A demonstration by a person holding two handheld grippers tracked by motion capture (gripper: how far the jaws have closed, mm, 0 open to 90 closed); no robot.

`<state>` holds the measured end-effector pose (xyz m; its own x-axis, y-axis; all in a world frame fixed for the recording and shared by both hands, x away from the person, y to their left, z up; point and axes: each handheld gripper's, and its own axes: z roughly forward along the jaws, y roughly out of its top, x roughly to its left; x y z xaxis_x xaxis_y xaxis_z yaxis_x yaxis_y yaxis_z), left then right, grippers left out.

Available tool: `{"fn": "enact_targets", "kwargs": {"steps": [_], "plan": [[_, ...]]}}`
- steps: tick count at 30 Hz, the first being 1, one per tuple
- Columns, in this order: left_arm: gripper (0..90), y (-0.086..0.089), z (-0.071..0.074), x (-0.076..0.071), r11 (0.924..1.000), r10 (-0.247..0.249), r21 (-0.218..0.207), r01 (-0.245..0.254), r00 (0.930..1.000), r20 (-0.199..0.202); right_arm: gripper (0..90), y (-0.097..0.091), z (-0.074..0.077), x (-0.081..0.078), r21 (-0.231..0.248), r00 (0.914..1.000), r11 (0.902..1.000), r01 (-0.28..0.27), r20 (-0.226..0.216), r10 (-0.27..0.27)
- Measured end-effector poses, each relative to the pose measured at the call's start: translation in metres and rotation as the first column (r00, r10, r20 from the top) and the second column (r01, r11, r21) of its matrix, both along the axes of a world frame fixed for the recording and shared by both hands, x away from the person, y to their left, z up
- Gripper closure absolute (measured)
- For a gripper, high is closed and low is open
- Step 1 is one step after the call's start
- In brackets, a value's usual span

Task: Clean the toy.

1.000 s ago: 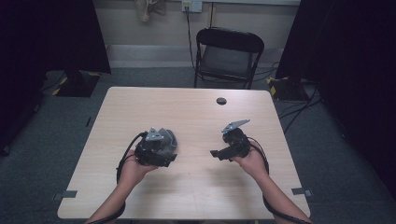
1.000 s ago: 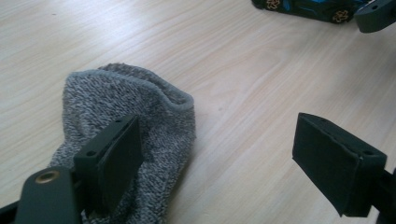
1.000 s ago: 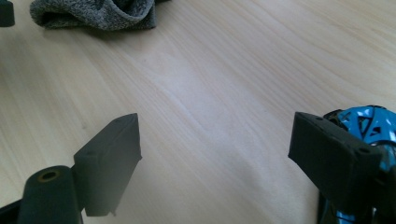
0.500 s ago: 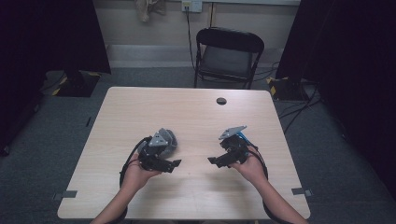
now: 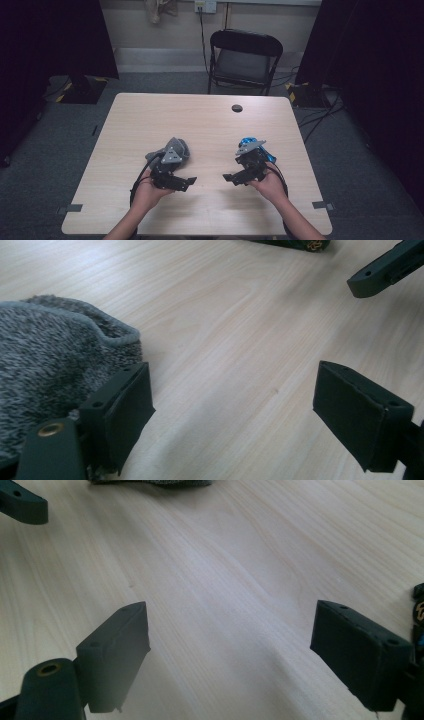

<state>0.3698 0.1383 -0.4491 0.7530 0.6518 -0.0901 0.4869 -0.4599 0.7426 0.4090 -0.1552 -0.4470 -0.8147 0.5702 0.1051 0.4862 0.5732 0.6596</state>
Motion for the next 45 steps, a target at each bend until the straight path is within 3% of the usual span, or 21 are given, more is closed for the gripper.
{"fn": "enact_targets", "kwargs": {"steps": [15, 31, 45], "plan": [[15.7, -0.007, -0.016, -0.015, 0.9990, -0.043, 0.007, 0.043, 0.9989, -0.017, 14.6, -0.002, -0.010, -0.013, 0.000, 0.9996, 0.9997, -0.024, -0.016, 0.024], [15.5, -0.004, -0.021, -0.024, 0.9976, -0.069, 0.000, 0.069, 0.9974, -0.017, 14.4, -0.010, -0.022, -0.028, -0.014, 0.9986, 0.9989, -0.044, -0.031, 0.043], [15.3, 0.001, -0.025, -0.031, 0.9967, -0.080, 0.017, 0.080, 0.9966, -0.023, 14.0, -0.015, -0.031, -0.039, 0.003, 0.9969, 0.9981, -0.062, -0.048, 0.062]]}}
